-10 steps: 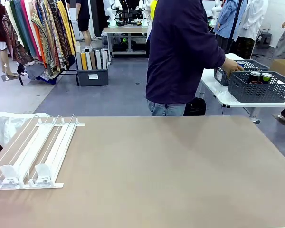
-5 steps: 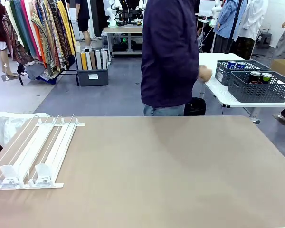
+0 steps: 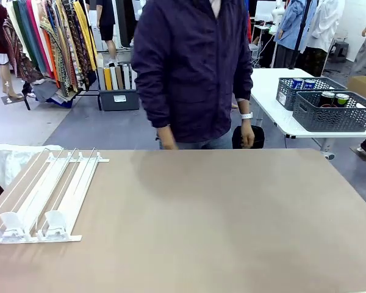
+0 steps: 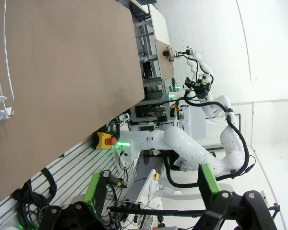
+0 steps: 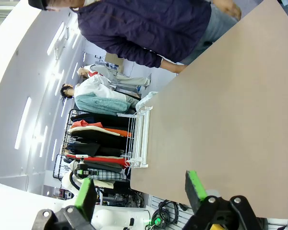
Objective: Retrieve and store the cans from the dispenser.
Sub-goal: Pick up one can from the Automatic Can Dispenser and place it in the middle of the table.
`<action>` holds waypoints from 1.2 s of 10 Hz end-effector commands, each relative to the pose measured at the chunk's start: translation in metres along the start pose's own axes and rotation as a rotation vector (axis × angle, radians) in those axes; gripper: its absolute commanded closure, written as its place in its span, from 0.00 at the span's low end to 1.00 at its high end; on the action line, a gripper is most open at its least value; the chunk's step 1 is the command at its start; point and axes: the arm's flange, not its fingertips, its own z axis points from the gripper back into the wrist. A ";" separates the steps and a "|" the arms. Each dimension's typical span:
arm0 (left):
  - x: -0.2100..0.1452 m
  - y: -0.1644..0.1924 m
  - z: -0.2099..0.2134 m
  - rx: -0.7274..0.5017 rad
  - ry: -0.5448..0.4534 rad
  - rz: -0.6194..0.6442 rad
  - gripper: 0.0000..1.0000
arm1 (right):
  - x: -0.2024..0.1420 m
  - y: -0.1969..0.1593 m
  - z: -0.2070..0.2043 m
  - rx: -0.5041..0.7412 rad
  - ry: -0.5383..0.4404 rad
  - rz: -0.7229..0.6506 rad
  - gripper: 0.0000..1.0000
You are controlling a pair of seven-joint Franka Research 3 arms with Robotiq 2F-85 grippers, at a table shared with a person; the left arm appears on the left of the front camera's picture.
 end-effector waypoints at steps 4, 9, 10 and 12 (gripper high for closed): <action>0.001 -0.001 0.000 -0.018 -0.006 -0.012 0.00 | 0.003 0.002 0.001 0.024 -0.009 0.024 0.00; 0.001 -0.001 0.000 -0.018 -0.006 -0.012 0.00 | 0.003 0.002 0.001 0.024 -0.009 0.024 0.00; 0.001 -0.001 0.000 -0.018 -0.006 -0.012 0.00 | 0.003 0.002 0.001 0.024 -0.009 0.024 0.00; 0.001 -0.001 0.000 -0.018 -0.006 -0.012 0.00 | 0.003 0.002 0.001 0.024 -0.009 0.024 0.00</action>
